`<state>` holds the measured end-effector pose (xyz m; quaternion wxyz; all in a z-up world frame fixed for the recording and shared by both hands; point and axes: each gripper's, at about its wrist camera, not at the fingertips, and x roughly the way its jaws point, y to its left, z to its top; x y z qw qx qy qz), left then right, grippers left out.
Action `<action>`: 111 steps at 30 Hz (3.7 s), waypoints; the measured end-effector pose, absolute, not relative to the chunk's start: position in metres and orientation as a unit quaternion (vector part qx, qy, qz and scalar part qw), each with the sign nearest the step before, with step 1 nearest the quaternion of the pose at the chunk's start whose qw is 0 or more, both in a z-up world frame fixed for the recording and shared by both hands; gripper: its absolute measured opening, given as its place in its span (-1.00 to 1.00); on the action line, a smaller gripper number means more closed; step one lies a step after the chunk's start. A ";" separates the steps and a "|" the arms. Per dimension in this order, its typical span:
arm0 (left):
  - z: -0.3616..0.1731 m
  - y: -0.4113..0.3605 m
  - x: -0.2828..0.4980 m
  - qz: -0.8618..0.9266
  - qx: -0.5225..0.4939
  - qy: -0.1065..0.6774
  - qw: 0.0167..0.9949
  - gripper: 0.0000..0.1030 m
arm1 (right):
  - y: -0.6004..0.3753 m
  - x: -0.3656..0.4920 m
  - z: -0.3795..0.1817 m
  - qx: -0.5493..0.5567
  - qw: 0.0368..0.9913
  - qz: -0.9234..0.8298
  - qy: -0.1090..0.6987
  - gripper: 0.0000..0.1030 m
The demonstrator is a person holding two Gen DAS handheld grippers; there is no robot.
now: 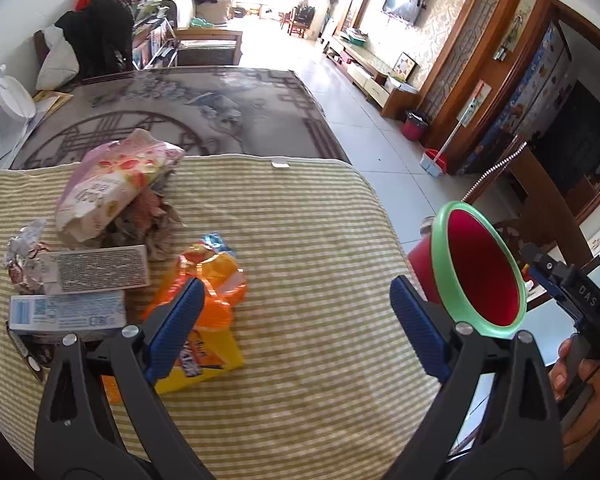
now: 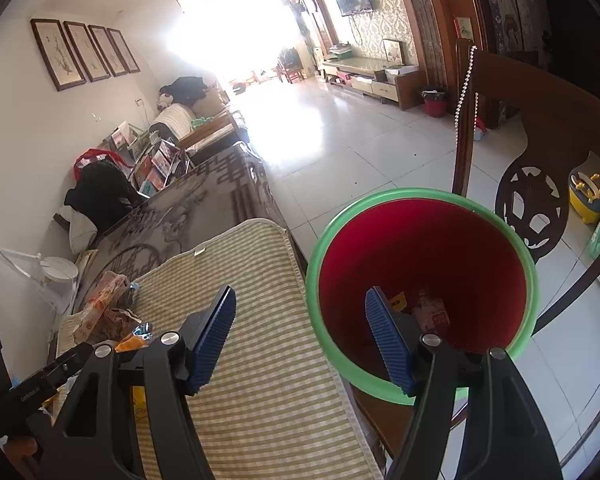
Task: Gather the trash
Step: 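Move both tools back to the trash pile, then grasp the crumpled paper with the left tool while the right tool grasps the orange bag, then drop the orange bag from the right tool while the left tool drops the paper into the bucket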
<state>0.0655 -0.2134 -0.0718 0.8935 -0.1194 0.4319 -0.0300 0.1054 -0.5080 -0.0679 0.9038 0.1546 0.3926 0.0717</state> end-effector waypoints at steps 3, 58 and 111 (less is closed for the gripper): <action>-0.068 -0.189 0.060 -0.025 -0.124 0.426 0.896 0.78 | -0.487 0.109 -0.067 0.153 0.900 0.085 0.399 0.27; -0.163 0.109 0.098 0.032 -0.275 0.522 0.807 -0.11 | -0.235 0.057 -0.080 0.119 0.877 0.098 0.455 0.42; -0.072 -0.071 0.038 0.013 -0.130 0.431 0.893 -0.11 | -0.317 0.089 -0.071 0.143 0.877 0.169 0.426 -0.82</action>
